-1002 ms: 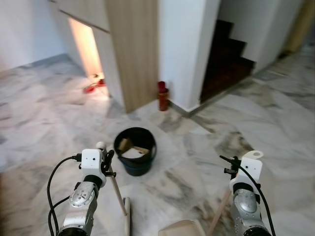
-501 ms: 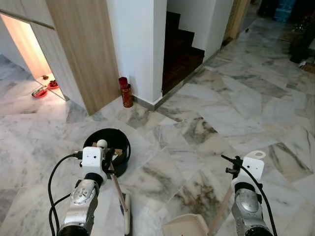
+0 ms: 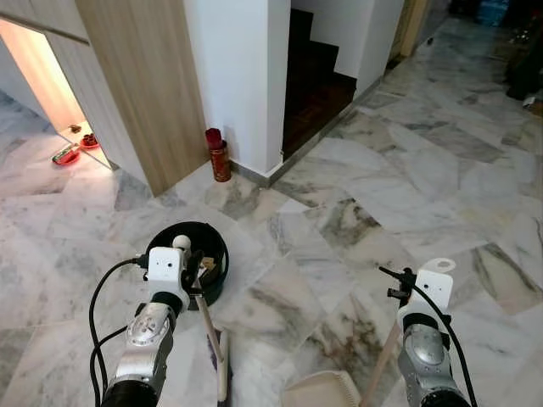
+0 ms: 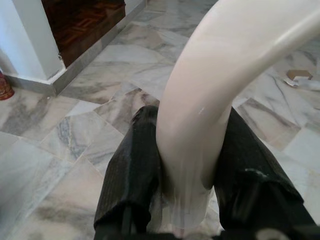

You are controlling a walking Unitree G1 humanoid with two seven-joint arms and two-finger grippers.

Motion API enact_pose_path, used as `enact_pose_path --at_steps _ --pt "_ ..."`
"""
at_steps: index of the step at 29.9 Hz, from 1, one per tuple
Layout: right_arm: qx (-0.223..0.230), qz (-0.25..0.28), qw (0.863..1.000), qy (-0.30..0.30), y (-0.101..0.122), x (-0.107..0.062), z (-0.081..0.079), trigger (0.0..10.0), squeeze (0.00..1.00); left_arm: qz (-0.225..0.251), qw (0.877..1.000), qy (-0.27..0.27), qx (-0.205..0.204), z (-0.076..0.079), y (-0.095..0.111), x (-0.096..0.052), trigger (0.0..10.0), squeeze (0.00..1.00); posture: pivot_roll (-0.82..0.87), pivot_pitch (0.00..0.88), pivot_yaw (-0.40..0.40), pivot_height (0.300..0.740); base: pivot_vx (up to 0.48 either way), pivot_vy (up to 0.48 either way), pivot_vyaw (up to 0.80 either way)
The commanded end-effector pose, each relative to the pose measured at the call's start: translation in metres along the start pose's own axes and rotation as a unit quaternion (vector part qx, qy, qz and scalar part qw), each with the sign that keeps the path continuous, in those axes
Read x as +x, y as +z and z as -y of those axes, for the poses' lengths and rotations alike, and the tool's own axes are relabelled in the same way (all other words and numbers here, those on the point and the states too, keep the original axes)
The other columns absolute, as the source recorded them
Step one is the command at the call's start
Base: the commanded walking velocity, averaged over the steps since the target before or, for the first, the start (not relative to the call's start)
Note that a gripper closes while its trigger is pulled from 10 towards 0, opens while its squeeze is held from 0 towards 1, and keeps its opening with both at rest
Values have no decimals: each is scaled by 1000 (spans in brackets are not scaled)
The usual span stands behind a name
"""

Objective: Sweep floor

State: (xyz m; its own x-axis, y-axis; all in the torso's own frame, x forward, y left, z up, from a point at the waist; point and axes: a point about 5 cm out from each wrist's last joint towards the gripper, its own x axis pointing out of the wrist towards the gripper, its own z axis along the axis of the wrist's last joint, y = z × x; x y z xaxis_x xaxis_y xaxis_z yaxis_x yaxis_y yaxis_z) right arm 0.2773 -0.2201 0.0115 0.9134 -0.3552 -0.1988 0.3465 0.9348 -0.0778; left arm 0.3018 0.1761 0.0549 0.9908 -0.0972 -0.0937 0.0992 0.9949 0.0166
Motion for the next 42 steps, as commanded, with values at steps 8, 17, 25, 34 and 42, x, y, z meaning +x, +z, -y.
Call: enact_pose_path --at_steps 8,17,25,34,42 --pt "-2 7 1000 6 5 3 -1 10000 0 -15 1000 5 12 0 -6 -1 10000 0 -43 0 19 740 0 -214 -800" --pt "-2 8 1000 9 5 2 -3 10000 0 -12 1000 3 19 -2 -5 -2 10000 0 -44 0 23 740 0 0 -800" --pt "-2 7 1000 7 4 2 -3 10000 0 -8 1000 -3 19 0 -3 2 10000 0 -49 0 29 740 0 -172 -800" --pt "-3 9 1000 7 5 3 -1 10000 0 -4 1000 -2 17 -1 -1 2 10000 0 -48 0 28 740 0 0 -800" --pt "-2 15 1000 -4 5 2 2 10000 0 4 1000 2 9 0 0 2 10000 0 -50 0 26 740 0 0 -700"
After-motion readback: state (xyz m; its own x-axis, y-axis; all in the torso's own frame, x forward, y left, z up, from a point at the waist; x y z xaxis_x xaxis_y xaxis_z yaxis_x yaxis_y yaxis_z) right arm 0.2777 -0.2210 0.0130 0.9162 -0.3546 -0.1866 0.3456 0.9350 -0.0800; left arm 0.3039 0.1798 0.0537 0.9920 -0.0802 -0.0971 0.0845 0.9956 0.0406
